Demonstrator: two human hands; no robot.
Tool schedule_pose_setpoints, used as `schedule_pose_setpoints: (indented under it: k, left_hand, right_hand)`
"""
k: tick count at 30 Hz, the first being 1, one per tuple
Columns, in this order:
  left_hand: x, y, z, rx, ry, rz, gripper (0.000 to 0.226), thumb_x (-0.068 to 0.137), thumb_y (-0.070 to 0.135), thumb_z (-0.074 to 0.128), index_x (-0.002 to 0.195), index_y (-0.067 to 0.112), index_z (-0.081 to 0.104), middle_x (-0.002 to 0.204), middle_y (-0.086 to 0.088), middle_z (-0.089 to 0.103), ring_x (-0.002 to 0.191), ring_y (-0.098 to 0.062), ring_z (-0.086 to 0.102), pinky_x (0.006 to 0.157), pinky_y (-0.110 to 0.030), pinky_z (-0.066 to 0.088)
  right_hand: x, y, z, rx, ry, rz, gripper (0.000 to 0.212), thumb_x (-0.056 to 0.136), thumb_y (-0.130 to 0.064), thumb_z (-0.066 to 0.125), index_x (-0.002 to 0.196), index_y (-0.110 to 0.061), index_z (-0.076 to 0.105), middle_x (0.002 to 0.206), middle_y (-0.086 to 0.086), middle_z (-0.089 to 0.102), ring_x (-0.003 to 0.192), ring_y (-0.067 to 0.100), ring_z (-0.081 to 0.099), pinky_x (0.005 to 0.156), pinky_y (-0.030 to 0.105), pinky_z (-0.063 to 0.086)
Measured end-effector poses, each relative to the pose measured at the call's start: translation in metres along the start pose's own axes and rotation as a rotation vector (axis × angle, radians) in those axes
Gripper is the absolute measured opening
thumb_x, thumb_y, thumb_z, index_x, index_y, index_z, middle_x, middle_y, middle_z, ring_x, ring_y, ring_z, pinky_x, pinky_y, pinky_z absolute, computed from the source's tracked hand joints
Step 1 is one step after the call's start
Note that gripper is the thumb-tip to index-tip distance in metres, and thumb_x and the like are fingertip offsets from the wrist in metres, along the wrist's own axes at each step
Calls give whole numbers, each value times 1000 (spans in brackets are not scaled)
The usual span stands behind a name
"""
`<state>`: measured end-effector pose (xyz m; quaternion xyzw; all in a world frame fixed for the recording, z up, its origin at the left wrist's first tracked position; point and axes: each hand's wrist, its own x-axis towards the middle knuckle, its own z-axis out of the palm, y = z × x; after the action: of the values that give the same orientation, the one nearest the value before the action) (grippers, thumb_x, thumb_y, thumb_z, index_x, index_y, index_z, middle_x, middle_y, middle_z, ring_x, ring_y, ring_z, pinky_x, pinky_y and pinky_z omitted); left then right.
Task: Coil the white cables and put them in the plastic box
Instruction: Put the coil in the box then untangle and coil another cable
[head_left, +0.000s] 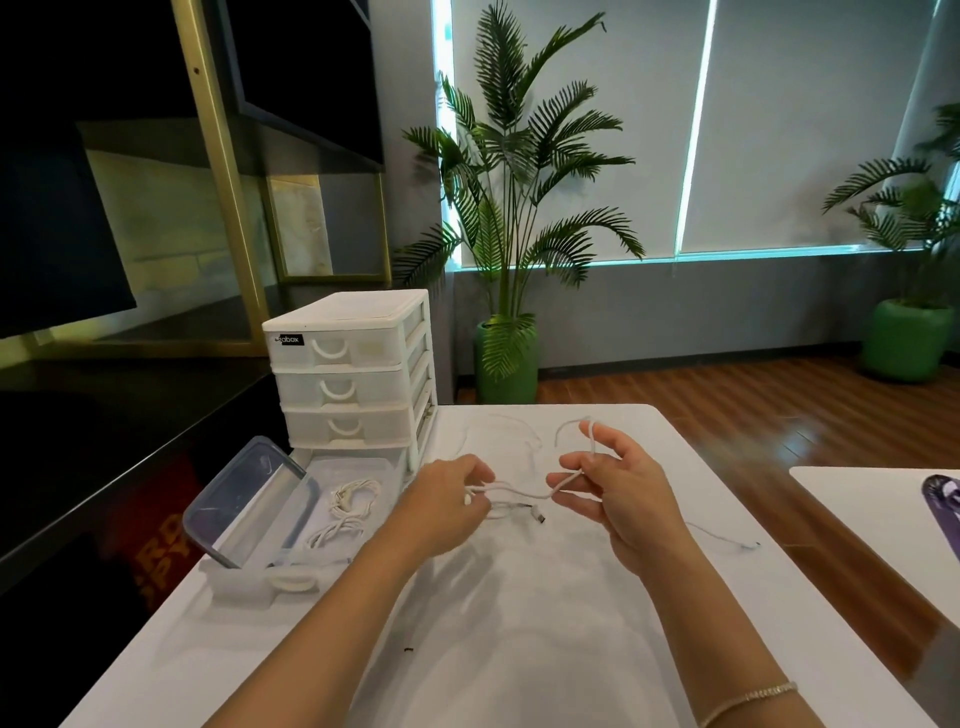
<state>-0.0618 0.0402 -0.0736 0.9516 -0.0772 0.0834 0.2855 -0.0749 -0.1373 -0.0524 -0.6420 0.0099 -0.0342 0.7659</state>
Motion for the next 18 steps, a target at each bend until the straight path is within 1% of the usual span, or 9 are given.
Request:
schedule_pose_setpoints:
  k: [3,5,7,9,11,12,14,16,18]
  left_hand:
    - [1,-4,-8,-76,188,-45,18,91,21,53,105,20,63,107,2,64,89,-12,54,75,-22,39]
    - [0,-4,-15,-150,297,-67,14,90,22,55,99,20,65,100,5,62,88,-12,52,74,-23,37]
    - [0,-3,-21,-207,347,-71,12,89,24,57,96,20,65,96,7,60,89,-10,52,74,-22,36]
    - [1,-3,-24,-238,367,-60,12,90,27,57,91,19,66,90,8,61,85,-8,52,69,-20,36]
    - [2,-2,-26,-298,387,-59,15,90,31,58,85,19,66,85,7,62,77,-6,52,62,-15,36]
    - [3,-1,-28,-333,395,-66,19,89,32,58,80,18,66,82,5,64,74,-5,53,61,-13,37]
    - [3,1,-31,-417,386,-81,29,89,34,58,73,12,67,75,1,67,68,-5,55,62,-15,39]
    - [3,5,-34,-535,330,-92,37,89,34,58,71,2,67,65,7,68,63,-2,58,60,-15,43]
    - [3,8,-38,-621,281,-87,39,87,34,61,66,0,63,59,7,68,62,-1,61,63,-17,43]
  right_hand:
    - [0,-4,-1,66,5,-14,35,96,-5,43,129,-16,48,93,12,65,79,25,69,67,30,59]
    - [-1,-8,-1,126,13,-25,35,96,-5,43,129,-15,48,93,12,65,79,25,70,66,30,59]
    - [-1,-13,-2,187,18,-29,35,96,-5,44,129,-14,49,91,12,67,77,24,70,63,29,59]
    - [-2,-17,0,230,15,-32,34,95,-4,44,127,-15,50,90,12,68,75,24,71,63,29,60]
    - [-3,-21,1,263,5,-42,33,96,-5,44,125,-17,52,91,13,68,74,23,71,64,30,60]
    - [-3,-24,2,281,-7,-53,32,96,-5,43,123,-18,53,91,13,68,73,22,71,64,30,60]
    - [-5,-30,3,306,-35,-77,31,96,-4,41,120,-18,54,89,12,67,69,20,71,64,29,60]
    - [-5,-36,3,325,-50,-89,29,96,-3,40,117,-18,55,88,11,66,65,17,71,59,27,60]
    - [-5,-42,2,364,-68,-92,30,96,0,40,117,-16,55,86,10,64,60,14,70,53,24,58]
